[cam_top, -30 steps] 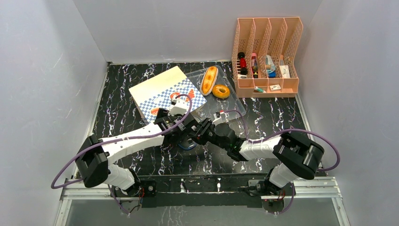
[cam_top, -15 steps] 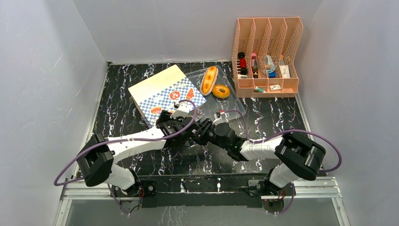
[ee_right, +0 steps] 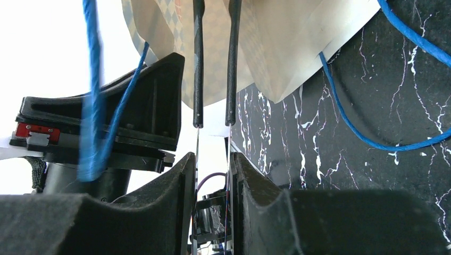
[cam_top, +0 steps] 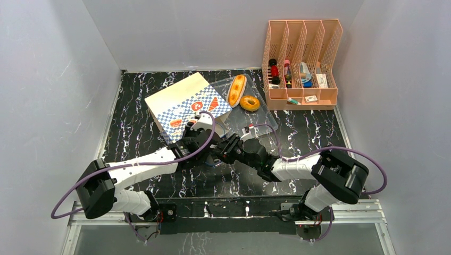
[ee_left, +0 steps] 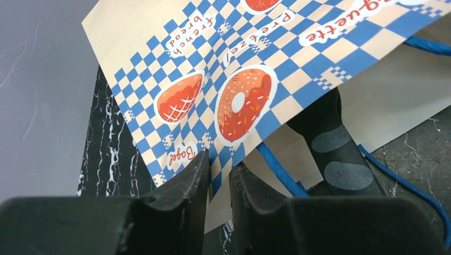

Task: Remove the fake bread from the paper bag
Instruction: Take out the fake bread from the paper bag.

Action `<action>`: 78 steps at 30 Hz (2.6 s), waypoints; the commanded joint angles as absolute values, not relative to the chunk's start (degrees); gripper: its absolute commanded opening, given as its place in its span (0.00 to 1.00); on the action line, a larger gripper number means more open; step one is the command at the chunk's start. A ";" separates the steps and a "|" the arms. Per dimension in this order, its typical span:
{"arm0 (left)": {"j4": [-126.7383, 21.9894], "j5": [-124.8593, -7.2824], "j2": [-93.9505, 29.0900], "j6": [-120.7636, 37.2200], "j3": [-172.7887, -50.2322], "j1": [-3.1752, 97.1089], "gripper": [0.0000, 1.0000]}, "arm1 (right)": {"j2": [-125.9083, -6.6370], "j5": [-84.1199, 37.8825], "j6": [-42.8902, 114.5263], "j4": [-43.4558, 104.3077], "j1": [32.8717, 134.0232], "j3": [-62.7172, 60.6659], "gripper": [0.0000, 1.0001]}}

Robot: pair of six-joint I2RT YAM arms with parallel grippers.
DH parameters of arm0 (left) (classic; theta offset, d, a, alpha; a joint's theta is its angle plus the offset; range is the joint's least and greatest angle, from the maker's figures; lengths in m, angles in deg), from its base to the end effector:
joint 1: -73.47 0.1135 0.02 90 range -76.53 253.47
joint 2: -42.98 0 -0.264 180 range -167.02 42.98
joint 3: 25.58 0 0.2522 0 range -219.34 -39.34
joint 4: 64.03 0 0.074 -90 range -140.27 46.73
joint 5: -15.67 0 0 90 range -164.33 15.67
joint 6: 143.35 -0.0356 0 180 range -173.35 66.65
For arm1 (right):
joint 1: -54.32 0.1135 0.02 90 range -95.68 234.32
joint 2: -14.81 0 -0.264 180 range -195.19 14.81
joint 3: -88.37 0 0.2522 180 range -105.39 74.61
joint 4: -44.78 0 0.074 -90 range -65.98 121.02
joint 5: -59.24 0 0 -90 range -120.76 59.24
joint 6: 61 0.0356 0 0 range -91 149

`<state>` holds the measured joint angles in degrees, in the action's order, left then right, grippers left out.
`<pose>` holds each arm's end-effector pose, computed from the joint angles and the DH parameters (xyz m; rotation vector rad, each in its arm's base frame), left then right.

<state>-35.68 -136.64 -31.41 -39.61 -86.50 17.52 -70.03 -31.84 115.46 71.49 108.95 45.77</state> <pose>0.1726 -0.1992 0.2486 0.1990 1.8999 0.4439 0.1676 0.2349 0.1775 0.6227 2.1260 1.5805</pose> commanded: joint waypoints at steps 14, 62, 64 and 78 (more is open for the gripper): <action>-38.41 -134.82 -30.27 -43.40 -89.42 17.98 0.11 | -77.30 -33.20 119.67 82.58 112.05 44.98 0.26; -35.73 -132.34 -24.49 -43.47 -90.16 17.96 0.06 | -101.11 -32.33 124.91 98.66 106.43 36.01 0.17; -35.39 -132.50 -24.23 -43.13 -89.93 17.92 0.06 | -100.55 -32.52 124.31 98.33 106.44 36.47 0.06; -29.83 -132.98 -22.50 -38.51 -89.73 17.98 0.07 | -83.12 -39.97 116.52 87.00 112.29 44.85 0.00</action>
